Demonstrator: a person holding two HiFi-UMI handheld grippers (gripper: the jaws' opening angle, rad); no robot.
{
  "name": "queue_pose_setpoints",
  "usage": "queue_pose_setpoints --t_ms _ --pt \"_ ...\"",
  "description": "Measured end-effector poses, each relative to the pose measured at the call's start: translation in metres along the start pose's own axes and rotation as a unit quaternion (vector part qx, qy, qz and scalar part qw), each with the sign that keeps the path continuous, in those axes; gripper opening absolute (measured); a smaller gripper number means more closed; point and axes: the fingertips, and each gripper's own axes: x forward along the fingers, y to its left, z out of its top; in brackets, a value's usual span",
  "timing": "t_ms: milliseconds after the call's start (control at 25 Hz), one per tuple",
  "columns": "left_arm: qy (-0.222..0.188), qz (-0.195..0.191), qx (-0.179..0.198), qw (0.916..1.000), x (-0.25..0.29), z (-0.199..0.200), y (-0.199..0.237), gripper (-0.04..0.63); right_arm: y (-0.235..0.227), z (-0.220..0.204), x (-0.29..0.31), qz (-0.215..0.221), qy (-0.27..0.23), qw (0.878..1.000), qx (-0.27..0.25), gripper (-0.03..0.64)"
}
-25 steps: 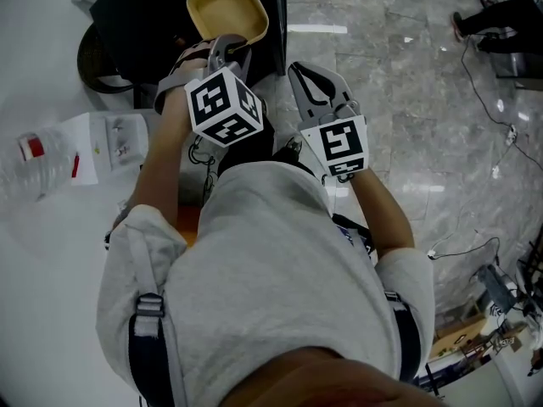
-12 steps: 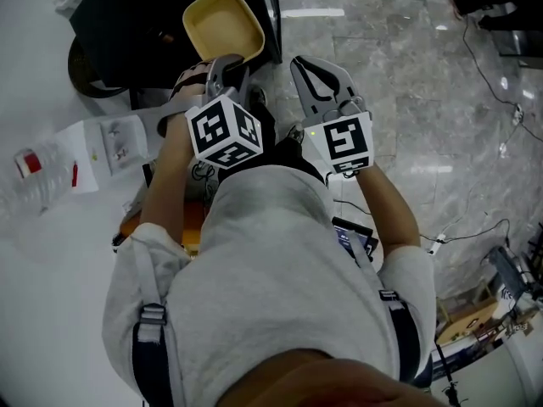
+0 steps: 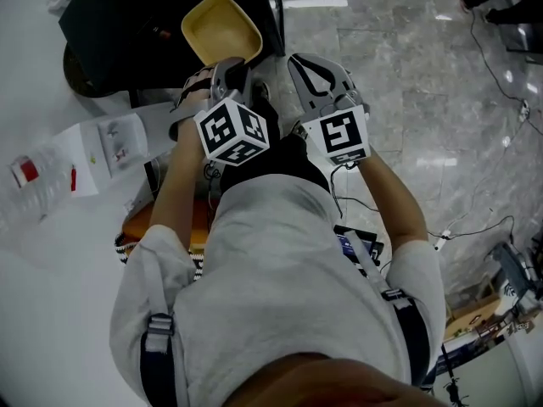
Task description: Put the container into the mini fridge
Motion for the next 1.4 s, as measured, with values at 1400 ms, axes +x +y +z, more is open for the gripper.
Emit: queue_pose_setpoints --t_ms 1400 --pt "0.041 0.025 -0.077 0.9958 0.148 -0.123 -0.025 0.039 0.032 -0.125 0.094 -0.002 0.051 0.998 0.022 0.040"
